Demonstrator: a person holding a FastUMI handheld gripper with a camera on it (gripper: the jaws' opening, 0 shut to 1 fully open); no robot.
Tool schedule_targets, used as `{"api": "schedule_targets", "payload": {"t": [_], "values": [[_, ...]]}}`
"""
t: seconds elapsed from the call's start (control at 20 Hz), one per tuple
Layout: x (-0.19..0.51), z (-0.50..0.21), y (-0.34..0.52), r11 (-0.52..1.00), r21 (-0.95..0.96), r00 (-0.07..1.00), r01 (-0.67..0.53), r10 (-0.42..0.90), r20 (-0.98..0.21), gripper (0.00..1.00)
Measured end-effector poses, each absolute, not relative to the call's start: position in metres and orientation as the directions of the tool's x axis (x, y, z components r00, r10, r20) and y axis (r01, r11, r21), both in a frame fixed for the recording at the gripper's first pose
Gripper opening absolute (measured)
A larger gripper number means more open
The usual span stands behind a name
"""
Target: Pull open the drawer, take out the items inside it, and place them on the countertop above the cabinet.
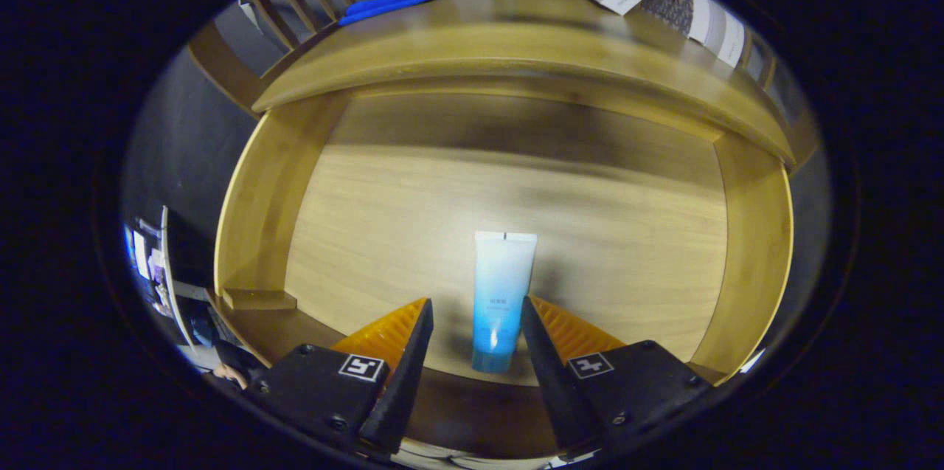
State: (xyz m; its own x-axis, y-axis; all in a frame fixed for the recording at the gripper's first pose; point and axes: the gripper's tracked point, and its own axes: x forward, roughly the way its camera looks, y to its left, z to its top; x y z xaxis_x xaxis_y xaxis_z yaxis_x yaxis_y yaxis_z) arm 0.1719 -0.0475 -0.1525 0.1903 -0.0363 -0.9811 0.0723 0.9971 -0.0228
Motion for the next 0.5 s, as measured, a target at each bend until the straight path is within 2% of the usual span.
{"api": "schedule_targets", "payload": {"t": [0.2, 0.5], "values": [[0.172, -0.169, -0.06, 0.994, -0.082, 0.121, 0.077, -0.091, -0.988, 0.76], [0.169, -0.18, -0.069, 0.987, -0.134, 0.113, 0.091, -0.144, -0.983, 0.7]]}}
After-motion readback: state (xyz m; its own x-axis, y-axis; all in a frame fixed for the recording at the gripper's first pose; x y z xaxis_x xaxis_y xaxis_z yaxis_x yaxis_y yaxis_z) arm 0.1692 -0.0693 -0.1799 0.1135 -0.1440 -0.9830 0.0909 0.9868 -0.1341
